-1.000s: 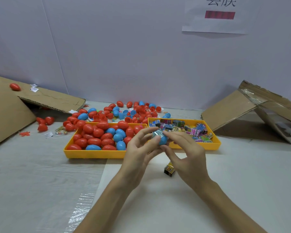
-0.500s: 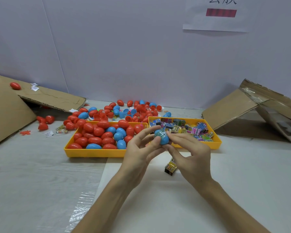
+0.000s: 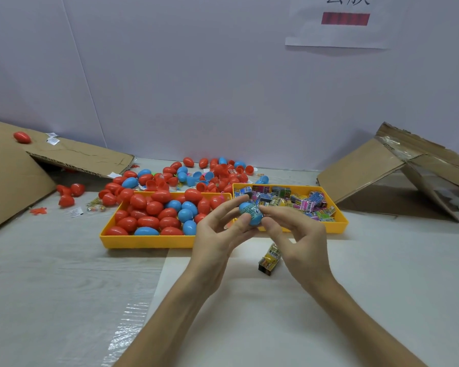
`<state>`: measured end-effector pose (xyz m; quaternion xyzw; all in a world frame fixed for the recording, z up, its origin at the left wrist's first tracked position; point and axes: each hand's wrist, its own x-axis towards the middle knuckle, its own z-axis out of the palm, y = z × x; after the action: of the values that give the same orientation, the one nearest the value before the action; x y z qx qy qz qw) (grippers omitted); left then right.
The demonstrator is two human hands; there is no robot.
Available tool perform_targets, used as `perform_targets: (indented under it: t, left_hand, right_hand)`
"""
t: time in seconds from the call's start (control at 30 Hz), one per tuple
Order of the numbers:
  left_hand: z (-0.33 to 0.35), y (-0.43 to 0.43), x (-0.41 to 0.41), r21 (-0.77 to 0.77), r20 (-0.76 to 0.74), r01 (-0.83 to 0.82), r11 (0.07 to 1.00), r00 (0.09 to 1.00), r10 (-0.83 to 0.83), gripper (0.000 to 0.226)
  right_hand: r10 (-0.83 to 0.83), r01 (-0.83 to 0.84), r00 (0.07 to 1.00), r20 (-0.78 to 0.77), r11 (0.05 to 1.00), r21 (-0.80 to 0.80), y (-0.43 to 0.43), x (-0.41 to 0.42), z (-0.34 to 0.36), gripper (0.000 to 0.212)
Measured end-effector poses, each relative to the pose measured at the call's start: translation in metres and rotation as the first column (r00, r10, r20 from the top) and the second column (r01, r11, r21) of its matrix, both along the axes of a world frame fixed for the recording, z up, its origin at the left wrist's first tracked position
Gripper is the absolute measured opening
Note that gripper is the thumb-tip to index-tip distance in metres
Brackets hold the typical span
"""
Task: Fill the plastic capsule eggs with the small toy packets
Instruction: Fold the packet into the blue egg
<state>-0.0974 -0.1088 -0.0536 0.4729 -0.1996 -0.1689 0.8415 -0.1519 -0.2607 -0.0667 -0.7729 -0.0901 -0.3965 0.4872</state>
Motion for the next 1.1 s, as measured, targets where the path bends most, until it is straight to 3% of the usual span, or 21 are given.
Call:
perform_targets:
  t: [0.1, 0.2, 0.37, 0.67, 0.83, 1.1]
  left_hand:
    - [0.000, 0.001, 0.000, 0.120, 0.084, -0.062, 0.991, 0.995, 0.053, 0.039]
    - [-0.001, 0.001, 0.000, 0.146, 0.078, -0.024, 0.989, 0.997, 0.013, 0.045]
    - [0.002, 0.001, -0.001, 0.147, 0.025, 0.019, 0.989, 0.999, -0.022, 0.036]
    - [0.002, 0.002, -0.001, 0.225, 0.088, 0.031, 0.974, 0.995, -0.052, 0.035]
    - [0.003, 0.002, -0.002, 0.196, 0.062, 0.129, 0.972, 0.988, -0.144, 0.038]
    - [0.005, 0.002, -0.006, 0.178, 0.117, 0.140, 0.974, 0.980, -0.162, 0.028]
  right_hand:
    - [0.162, -0.127, 0.981, -0.105, 0.951, 0.283, -0.003, 0.002, 0.006, 0.018]
    - [0.230, -0.172, 0.966, -0.114, 0.910, 0.377, -0.010, 0.003, 0.012, 0.025]
    - [0.288, -0.220, 0.947, -0.139, 0.902, 0.372, -0.011, 0.001, 0.012, 0.014]
    - [0.262, -0.186, 0.935, -0.238, 0.935, 0.301, -0.012, 0.001, 0.012, 0.019]
    - [0.351, -0.252, 0.910, -0.222, 0.891, 0.377, -0.018, 0.002, 0.013, 0.003]
    - [0.376, -0.263, 0.897, -0.233, 0.876, 0.404, -0.020, 0.000, 0.016, 0.012]
